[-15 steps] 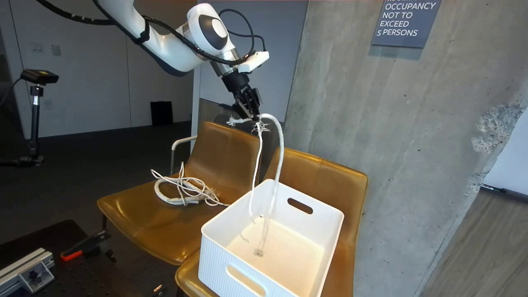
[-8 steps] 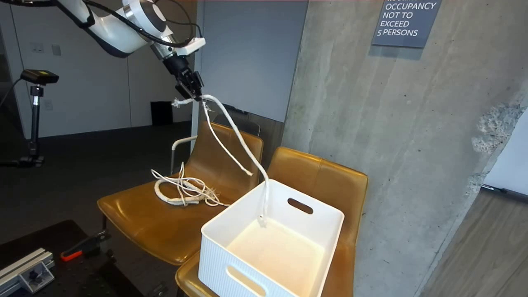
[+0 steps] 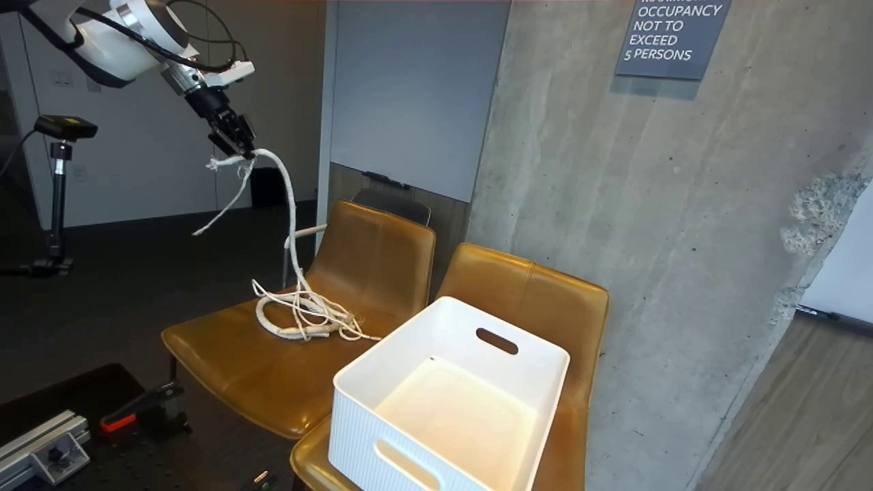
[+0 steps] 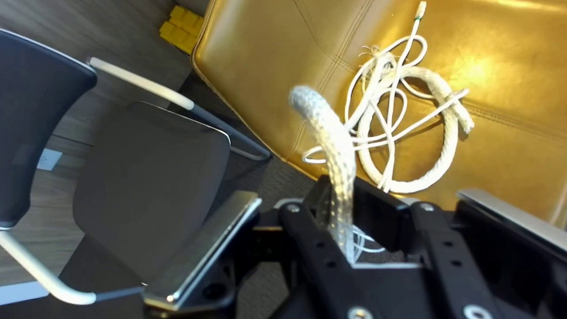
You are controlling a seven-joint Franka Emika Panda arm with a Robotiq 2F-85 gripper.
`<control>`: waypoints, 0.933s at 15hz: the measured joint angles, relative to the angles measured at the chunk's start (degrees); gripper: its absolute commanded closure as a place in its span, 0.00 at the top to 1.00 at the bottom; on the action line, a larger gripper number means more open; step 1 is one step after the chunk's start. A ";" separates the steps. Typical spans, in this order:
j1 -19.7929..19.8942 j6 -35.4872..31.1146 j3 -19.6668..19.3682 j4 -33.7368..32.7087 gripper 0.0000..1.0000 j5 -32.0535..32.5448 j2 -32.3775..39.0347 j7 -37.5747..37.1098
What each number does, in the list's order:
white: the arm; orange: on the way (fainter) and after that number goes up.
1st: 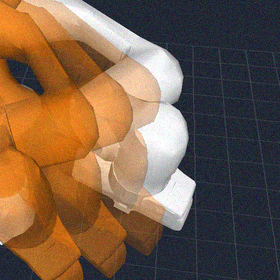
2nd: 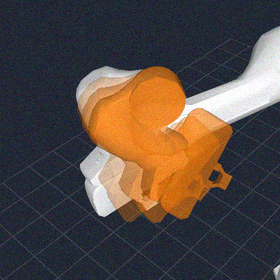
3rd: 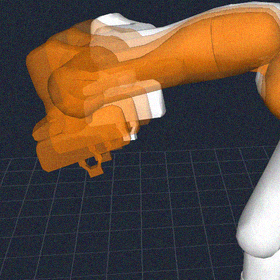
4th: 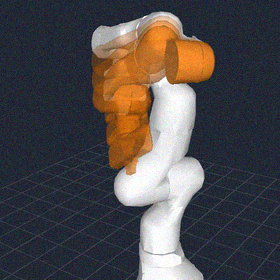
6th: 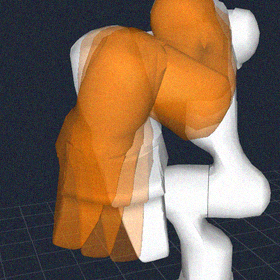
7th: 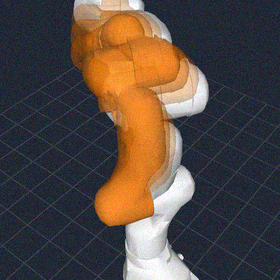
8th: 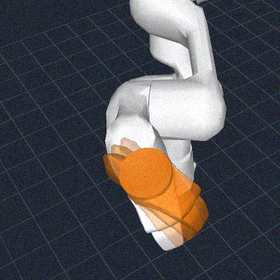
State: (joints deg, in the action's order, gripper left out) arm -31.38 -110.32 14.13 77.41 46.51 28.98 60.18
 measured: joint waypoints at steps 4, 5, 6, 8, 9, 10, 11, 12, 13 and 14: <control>1.70 1.41 -1.73 -2.80 0.04 0.05 2.62 -0.01; 3.12 1.41 -2.37 -2.77 0.04 -0.02 2.27 -0.01; 4.61 1.41 -3.00 -2.68 0.04 -0.08 1.63 -0.01; 7.48 1.41 -3.84 -2.14 0.04 -0.37 -0.12 -0.01; 8.71 1.41 -4.04 -1.44 0.04 -0.59 -1.02 -0.01; 9.80 1.40 -4.11 -0.34 0.04 -1.00 -1.89 -0.01; 10.68 1.34 -4.12 1.11 0.04 -1.48 -2.57 -0.11; 11.47 1.25 -4.13 2.88 0.04 -2.14 -3.18 -0.33; 12.15 1.17 -4.11 4.67 0.23 -2.74 -3.59 -0.72; 12.73 1.11 -4.10 6.38 0.40 -3.27 -3.88 -1.22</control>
State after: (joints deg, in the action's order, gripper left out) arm -18.65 -109.21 10.03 83.79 43.23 25.10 58.96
